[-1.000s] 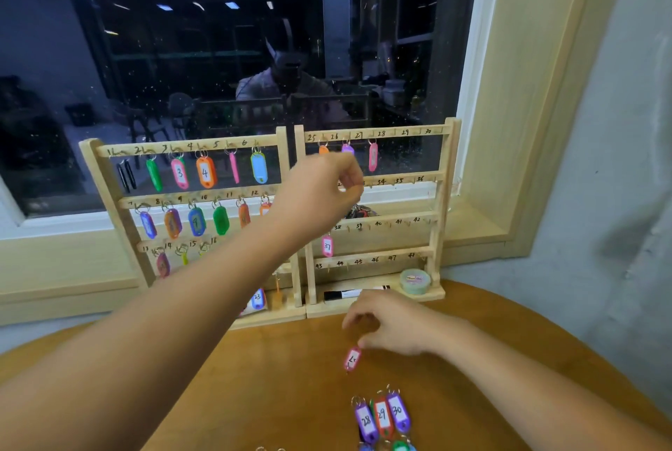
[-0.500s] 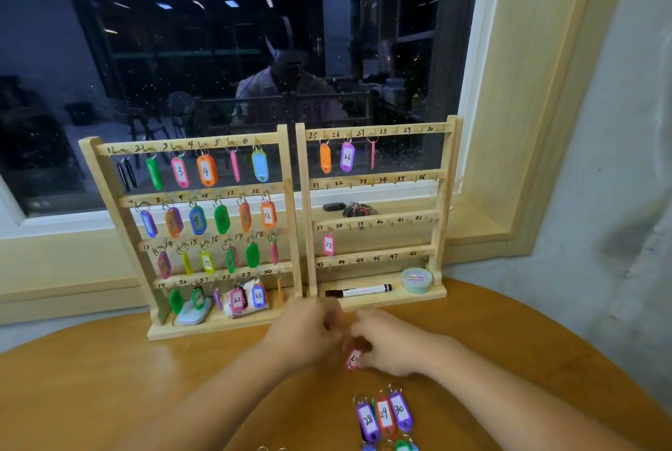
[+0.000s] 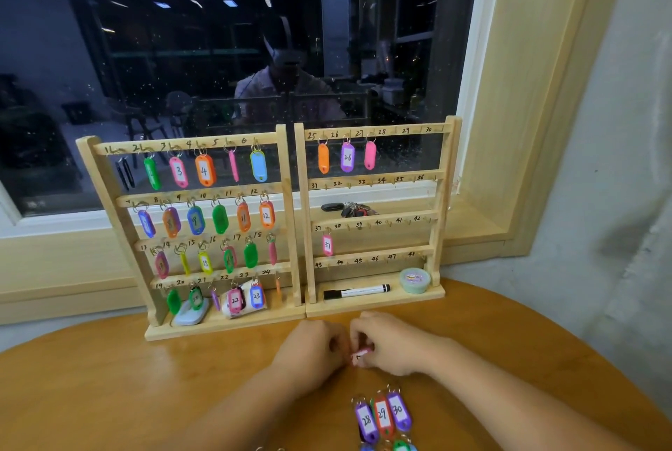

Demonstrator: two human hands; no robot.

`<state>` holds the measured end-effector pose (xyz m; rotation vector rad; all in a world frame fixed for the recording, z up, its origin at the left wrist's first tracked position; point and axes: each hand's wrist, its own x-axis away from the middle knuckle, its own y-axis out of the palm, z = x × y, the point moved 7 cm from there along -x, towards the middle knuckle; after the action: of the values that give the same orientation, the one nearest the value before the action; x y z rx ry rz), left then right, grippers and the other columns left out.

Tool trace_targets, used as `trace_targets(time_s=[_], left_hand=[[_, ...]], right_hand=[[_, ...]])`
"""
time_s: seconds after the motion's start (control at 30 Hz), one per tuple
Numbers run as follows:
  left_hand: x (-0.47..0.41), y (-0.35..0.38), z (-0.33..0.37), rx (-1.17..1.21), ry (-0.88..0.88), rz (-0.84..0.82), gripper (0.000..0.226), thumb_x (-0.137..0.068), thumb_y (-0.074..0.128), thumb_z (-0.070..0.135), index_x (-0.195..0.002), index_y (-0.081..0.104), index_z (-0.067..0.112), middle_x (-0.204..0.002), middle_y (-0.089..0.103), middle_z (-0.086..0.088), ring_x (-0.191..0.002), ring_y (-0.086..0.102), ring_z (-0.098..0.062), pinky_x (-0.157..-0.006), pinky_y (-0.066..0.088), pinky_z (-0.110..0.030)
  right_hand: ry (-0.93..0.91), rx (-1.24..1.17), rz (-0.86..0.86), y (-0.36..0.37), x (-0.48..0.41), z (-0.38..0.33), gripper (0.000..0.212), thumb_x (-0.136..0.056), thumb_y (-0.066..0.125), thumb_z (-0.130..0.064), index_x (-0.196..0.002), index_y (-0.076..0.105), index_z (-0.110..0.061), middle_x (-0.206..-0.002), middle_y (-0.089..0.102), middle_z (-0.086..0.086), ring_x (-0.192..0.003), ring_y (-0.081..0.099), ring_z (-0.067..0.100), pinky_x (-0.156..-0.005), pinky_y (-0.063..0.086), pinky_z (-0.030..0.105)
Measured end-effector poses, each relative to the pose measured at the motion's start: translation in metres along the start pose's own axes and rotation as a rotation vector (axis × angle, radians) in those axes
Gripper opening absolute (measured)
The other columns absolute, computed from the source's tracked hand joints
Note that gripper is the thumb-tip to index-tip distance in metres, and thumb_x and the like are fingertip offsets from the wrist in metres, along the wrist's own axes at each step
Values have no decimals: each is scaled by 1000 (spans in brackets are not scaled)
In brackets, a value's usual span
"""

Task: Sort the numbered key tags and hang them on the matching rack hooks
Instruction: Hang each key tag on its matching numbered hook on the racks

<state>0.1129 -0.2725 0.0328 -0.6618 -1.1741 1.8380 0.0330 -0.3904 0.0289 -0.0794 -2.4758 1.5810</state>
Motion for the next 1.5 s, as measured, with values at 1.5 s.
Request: trace_targets(time_s=[1.5], left_hand=[[-99, -291, 152, -149, 114, 720, 21, -103, 58, 30, -97, 78, 27, -99, 70, 3, -109, 56, -29, -90, 43, -42]], right_hand=[[115, -683, 916, -273, 17, -26, 8, -99, 68, -23, -96, 74, -26, -97, 78, -3, -63, 74, 11, -62, 54, 34]])
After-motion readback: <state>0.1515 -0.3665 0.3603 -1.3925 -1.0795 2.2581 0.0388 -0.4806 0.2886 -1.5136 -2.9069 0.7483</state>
